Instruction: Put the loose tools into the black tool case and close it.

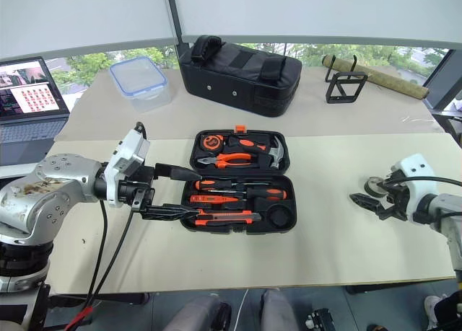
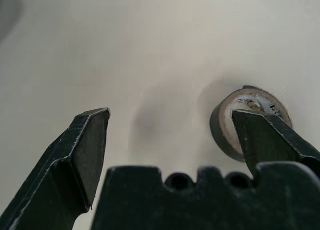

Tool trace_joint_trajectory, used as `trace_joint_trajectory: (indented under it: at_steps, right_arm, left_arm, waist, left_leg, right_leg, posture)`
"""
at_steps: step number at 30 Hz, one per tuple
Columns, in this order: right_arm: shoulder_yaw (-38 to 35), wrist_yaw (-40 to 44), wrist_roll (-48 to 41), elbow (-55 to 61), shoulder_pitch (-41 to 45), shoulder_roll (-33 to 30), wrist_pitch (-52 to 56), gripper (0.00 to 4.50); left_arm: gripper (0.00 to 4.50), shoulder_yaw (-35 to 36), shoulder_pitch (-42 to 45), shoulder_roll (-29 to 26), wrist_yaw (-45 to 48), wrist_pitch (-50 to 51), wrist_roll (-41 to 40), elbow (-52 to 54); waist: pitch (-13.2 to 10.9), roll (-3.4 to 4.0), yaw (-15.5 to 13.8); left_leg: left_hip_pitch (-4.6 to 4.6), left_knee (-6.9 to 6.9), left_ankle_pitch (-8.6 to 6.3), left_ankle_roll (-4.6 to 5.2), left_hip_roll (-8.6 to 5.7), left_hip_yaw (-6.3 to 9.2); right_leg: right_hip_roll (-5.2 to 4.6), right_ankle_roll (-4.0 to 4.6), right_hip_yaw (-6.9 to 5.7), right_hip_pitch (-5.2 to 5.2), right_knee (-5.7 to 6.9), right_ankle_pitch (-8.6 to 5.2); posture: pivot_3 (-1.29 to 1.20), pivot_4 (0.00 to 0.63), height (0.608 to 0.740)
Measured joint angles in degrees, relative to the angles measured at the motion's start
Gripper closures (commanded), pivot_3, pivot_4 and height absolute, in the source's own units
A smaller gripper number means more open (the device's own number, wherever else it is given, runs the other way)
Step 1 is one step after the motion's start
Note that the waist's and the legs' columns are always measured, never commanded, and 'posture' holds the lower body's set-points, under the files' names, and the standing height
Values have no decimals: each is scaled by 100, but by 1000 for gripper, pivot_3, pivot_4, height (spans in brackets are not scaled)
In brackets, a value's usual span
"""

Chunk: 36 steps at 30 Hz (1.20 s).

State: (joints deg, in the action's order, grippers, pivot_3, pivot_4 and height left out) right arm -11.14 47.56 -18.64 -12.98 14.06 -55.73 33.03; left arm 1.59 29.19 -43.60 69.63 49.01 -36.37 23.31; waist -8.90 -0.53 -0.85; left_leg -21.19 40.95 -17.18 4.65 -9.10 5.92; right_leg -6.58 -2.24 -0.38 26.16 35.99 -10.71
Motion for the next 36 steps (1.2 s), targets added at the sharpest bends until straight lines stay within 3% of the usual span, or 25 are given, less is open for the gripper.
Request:
trace_joint_trajectory:
  at_steps: [1, 4, 15, 20, 23, 27, 36]
  right_arm:
    - [102, 0, 83, -207, 130, 53, -64, 0]
    - [208, 27, 243, -571, 363, 146, -240, 750]
    - [160, 150, 395, -999, 510, 323, -640, 4376]
    - [-85, 696, -128, 130, 190, 196, -155, 4492]
    - [-44, 1474, -982, 1877, -135, -134, 497, 4492]
    - [614, 1764, -1212, 3395, -47, -324, 712, 4492]
    - [1943, 1549, -659, 3553, 643, -79, 849, 4492]
  left_arm:
    - [74, -7, -4, -13, -33, -9, -12, 14]
    - [0, -34, -6, -57, -88, -43, -25, 55]
    - [0, -188, 52, -112, -126, -245, -28, -5]
    - [0, -287, 108, -158, -76, -291, -23, -97]
    - [0, -398, 105, -293, 62, -478, 37, -93]
    - [0, -553, -1, -328, 120, -681, 122, -107]
    - [0, -745, -45, -358, 153, -1006, 408, -220]
  waist:
    - [0, 0, 7]
    - [0, 1, 15]
    - [1, 1, 4]
    - [2, 10, 42]
    - [-2, 27, 47]
    - [-5, 18, 18]
    - [-8, 13, -40]
  left_leg:
    - [0, -1, 0, 0, 0, 0]
    - [0, -1, 0, -1, 2, 0]
    - [1, 0, 0, -2, 1, 2]
    - [1, -6, 0, -2, 4, -1]
    - [-1, -12, 0, -1, 10, 3]
    - [-1, -7, -18, -32, 6, 4]
    - [-5, -6, -17, -30, 1, 5]
  right_leg:
    - [0, 0, 1, 0, -1, 0]
    - [2, 1, 1, 1, 0, 0]
    - [3, 2, 1, -1, 1, 1]
    - [4, 2, 6, 5, 1, 1]
    - [5, 4, 14, 8, 1, -1]
    - [4, 3, 3, -1, -8, -1]
    - [-2, 3, -10, 4, -9, 0]
  posture:
    - [0, 150, 716]
    - [0, 150, 716]
    - [0, 150, 716]
    - [0, 150, 716]
    - [0, 150, 716]
    - [0, 150, 716]
    - [0, 150, 716]
